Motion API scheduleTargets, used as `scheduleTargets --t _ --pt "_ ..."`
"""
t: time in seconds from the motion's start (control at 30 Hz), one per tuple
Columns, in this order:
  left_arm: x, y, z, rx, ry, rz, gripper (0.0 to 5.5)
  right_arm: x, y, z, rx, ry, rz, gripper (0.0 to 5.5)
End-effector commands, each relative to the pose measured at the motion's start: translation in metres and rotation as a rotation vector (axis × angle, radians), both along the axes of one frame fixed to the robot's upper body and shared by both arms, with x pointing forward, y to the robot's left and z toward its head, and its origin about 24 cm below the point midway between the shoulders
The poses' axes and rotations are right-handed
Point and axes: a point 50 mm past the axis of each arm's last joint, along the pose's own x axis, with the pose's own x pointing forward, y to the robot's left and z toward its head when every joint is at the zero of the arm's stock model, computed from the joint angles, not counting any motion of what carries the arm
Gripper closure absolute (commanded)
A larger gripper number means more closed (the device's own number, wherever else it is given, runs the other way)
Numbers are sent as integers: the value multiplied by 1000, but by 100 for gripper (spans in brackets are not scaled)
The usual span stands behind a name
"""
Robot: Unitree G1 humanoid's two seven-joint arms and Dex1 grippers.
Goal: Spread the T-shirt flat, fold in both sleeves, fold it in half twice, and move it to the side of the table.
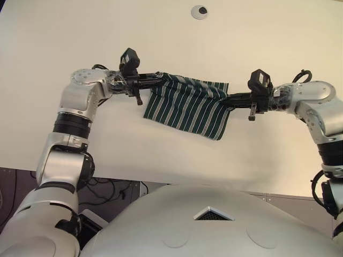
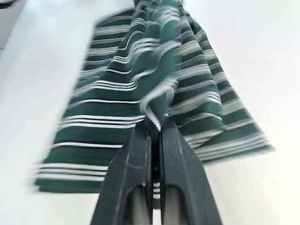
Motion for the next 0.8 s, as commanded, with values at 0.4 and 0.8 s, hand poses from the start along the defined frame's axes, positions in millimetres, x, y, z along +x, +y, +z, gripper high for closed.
scheduleTargets --t 0.4,0.8 --pt "69 20 35 -246 -395 1039 371 -1 95 -29 88 -270 102 353" --pt "49 -38 7 -292 -408 875 371 45 -121 -13 -556 -942 -1148 353"
